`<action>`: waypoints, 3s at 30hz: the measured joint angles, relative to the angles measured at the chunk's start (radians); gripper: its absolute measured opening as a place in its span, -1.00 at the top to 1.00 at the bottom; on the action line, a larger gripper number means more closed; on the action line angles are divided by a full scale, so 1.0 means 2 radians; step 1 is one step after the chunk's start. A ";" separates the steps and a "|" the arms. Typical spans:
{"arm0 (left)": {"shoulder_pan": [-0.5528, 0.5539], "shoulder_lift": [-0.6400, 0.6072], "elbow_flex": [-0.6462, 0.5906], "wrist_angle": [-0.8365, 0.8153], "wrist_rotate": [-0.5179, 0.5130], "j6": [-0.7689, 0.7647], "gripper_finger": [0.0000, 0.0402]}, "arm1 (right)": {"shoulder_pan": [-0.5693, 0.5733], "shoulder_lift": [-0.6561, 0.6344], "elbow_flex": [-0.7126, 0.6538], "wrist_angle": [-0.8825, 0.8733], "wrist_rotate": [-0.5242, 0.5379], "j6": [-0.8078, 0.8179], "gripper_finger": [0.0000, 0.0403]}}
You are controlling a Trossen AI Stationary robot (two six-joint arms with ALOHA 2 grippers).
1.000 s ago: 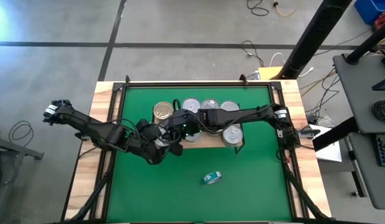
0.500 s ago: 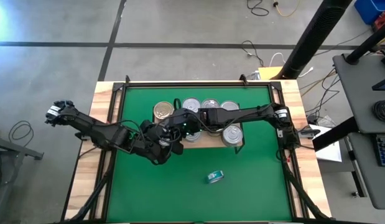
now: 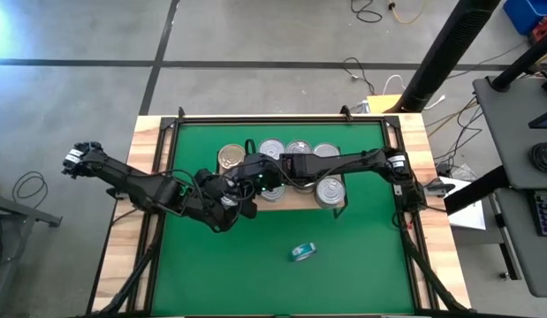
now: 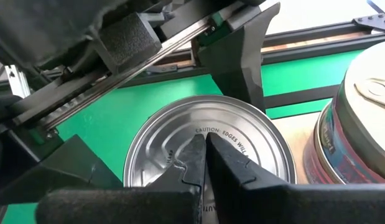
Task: Stack canned seafood by type on shelf
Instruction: Stack the yellow and blue tuna can on top of the yellow and blue tuna can, then stack the green and blue tuna can on top of the green and blue tuna can on the shelf
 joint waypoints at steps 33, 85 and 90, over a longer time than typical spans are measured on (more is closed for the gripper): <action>-0.006 -0.079 -0.002 -0.073 0.090 0.036 -0.99 | 0.000 0.030 0.000 -0.040 0.004 0.004 0.94; -0.165 0.422 0.363 0.038 -0.118 -0.018 -0.99 | 0.394 -0.148 -0.003 -0.385 0.249 0.379 0.30; -0.138 0.453 0.393 0.043 -0.088 0.011 -0.96 | 0.408 -0.154 -0.003 -0.420 0.250 0.379 -0.20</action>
